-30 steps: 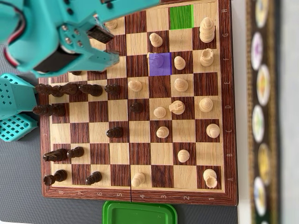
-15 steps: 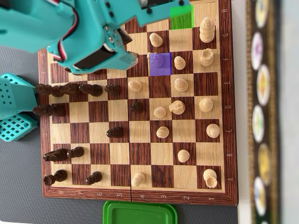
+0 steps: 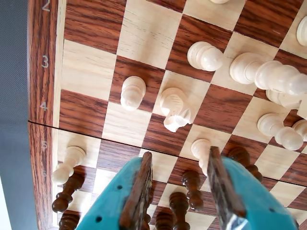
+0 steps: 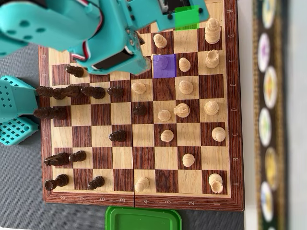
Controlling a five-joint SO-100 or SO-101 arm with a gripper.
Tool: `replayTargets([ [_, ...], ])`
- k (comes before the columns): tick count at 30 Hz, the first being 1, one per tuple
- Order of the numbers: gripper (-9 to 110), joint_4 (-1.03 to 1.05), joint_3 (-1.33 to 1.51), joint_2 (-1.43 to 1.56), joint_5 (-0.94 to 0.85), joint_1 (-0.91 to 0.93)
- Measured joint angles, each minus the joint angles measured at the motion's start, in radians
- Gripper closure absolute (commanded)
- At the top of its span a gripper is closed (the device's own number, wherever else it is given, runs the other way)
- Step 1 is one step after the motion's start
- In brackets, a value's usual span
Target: Play chess
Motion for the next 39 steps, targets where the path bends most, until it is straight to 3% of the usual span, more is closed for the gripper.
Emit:
replayTargets([
  [39, 82, -0.051, -0.095, -0.173, 0.0, 0.046],
])
